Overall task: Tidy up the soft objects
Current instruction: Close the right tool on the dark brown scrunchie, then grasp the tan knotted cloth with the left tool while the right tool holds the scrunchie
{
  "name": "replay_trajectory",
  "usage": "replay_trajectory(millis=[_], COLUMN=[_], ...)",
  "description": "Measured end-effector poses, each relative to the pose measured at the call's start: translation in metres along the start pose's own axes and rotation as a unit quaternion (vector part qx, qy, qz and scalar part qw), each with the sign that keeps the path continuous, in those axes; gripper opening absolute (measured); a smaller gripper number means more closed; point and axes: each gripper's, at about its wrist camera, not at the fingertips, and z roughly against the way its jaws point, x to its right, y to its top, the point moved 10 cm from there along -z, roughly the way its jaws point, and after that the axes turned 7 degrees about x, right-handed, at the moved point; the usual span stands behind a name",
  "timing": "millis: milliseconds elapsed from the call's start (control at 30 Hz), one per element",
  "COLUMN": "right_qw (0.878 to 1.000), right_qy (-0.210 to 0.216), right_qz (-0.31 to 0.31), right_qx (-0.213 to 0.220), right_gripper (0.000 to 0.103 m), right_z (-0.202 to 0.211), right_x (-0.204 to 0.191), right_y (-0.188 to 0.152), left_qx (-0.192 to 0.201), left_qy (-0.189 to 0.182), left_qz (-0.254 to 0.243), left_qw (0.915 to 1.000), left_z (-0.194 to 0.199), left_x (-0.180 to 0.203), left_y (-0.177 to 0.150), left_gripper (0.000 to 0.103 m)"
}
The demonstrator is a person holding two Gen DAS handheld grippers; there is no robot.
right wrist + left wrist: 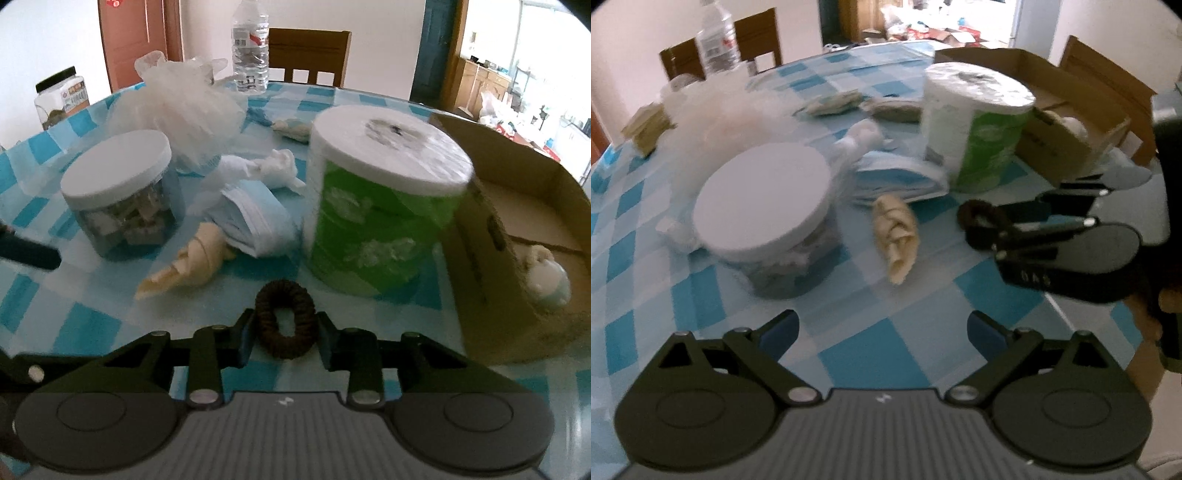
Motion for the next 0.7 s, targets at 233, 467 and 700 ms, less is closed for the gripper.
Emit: replay_trajectory(millis=[233, 467, 700], right_qw=[1.0, 1.0, 1.0], right_qy=[-0.004, 0.011, 0.012], right_qz=[0.006, 0.011, 0.001], right_qx=[0.0, 0.0, 0.001], right_gripper=[0.039, 0.044, 0.046], right_z=[0.014, 0.025, 0.031], right_x=[0.01, 0.013, 0.016], right_y=[-0.013, -0.021, -0.027], left_qx=[0.02, 0.036, 0.046], left_qy=[-0.015, -0.028, -0.021], left_qz=[-0.032, -0.039, -0.018], left_qw=[0.9992, 0.9982, 0.9985], left_z=[-0.01, -0.024, -0.035], left_x=[0.024, 0.031, 0.027], left_y=[0.013, 0.023, 0.031], left_gripper=[0.094, 0.077, 0.068])
